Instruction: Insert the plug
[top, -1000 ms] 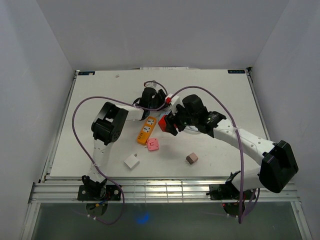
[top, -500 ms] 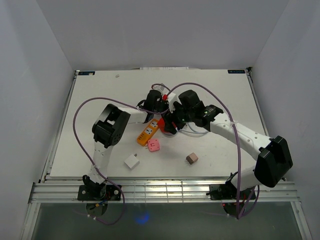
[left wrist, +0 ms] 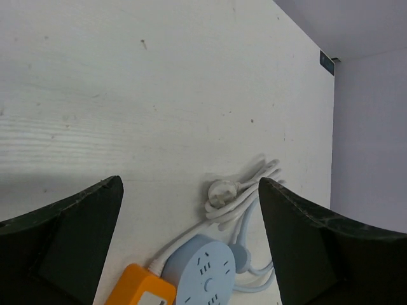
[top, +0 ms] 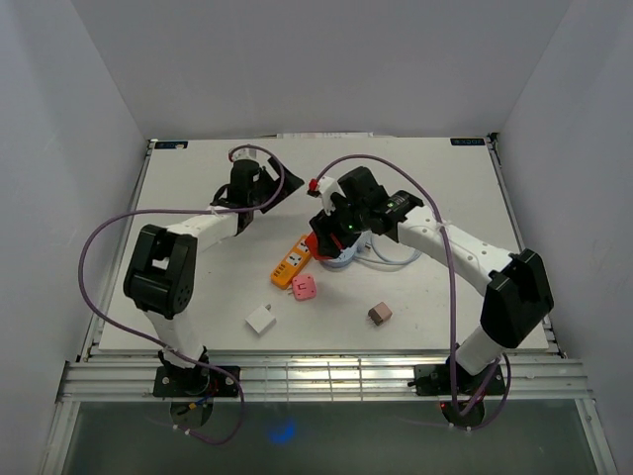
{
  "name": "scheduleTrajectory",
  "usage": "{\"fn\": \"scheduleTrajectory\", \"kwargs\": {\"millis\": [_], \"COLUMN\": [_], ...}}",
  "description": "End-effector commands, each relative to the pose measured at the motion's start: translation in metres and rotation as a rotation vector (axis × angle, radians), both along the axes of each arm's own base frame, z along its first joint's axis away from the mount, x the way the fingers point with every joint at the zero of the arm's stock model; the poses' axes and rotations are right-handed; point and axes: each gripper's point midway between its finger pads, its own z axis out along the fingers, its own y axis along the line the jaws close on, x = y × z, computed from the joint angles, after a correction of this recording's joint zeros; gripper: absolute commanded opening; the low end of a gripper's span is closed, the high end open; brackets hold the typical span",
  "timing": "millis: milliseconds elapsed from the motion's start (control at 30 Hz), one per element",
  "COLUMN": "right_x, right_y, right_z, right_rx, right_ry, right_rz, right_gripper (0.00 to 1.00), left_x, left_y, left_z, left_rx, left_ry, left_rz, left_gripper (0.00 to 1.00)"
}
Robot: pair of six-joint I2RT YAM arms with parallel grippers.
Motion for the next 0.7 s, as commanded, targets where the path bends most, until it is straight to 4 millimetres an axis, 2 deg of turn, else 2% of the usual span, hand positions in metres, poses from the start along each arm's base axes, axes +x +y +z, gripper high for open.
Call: {"fn": "scheduleTrajectory", "kwargs": {"millis": [0,33,67,100,200,333,433,600,667], "right_x": [0.005,0.006,0.007,0.006,0.01,0.017,0.016,0.017,0.015], "right_y": [0.019,0.022,0.026,0.026,0.033,0.044,0.047,0.055,0.056], "right_z": [0.018,0.017,0.009,0.005,0.0,-0.004,-0.017,-0.022,-0.028], "right_rx": [0.034,0.03,0.01,-0.007,-0.035,-0.069,-0.113,-0.135,-0.152], "right_ry": [0.009,0.015,0.033,0.052,0.077,0.096,0.125,0.141,0.16], "right_rz": [0.025,0.027,0.03,0.026,0.021,0.009,0.008,0.009,0.011], "right_gripper": [0.43,0.43,0.43,0.43,0.43,0.42,0.42,0.42,0.42], "left_x": [-0.032,-0.037,-0.042,-0.054,-0.075,-0.091,-0.096,-0.102,-0.104], "left_y": [0.012,0.017,0.021,0.026,0.033,0.037,0.042,0.051,0.062], "left_z": [0.001,-0.002,0.003,-0.013,-0.029,-0.039,-0.045,-0.048,-0.054], "left_rx": [0.02,0.018,0.01,0.023,0.034,0.047,0.065,0.06,0.055], "left_ry": [0.032,0.039,0.026,0.059,0.09,0.099,0.102,0.113,0.127], "left_rz": [0.05,0.068,0.075,0.081,0.072,0.054,0.054,0.057,0.078], "left_gripper": [0.98,0.98,0.98,0.97,0.97,0.96,0.96,0.96,0.96]}}
